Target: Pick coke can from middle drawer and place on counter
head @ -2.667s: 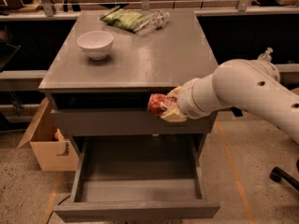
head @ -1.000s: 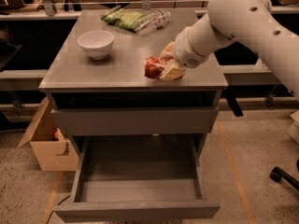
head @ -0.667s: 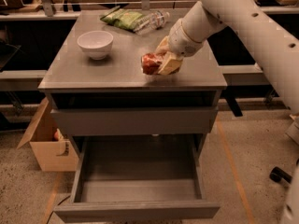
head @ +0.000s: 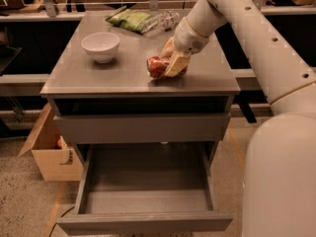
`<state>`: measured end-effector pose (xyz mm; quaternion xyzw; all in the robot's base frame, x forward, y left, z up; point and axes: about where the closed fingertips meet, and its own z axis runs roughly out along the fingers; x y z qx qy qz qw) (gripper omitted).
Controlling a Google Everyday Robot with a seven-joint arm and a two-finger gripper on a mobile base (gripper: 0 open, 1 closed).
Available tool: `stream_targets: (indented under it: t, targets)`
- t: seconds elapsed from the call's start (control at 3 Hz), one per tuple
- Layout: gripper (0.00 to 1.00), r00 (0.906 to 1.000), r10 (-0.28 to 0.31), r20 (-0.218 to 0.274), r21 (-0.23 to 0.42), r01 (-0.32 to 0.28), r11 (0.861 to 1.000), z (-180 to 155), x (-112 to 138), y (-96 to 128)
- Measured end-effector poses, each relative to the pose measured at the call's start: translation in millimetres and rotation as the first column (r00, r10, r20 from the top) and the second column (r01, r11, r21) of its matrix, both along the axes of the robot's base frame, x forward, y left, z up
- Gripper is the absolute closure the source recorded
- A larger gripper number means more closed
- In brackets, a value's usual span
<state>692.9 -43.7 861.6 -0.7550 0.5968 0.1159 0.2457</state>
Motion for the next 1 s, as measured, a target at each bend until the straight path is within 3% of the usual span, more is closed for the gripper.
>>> stream_targets:
  t: [1.0]
  targets:
    - [0.13, 0.9997, -0.011, 0.023, 0.022, 0.01, 1.0, -1.1, 12.9, 7.7]
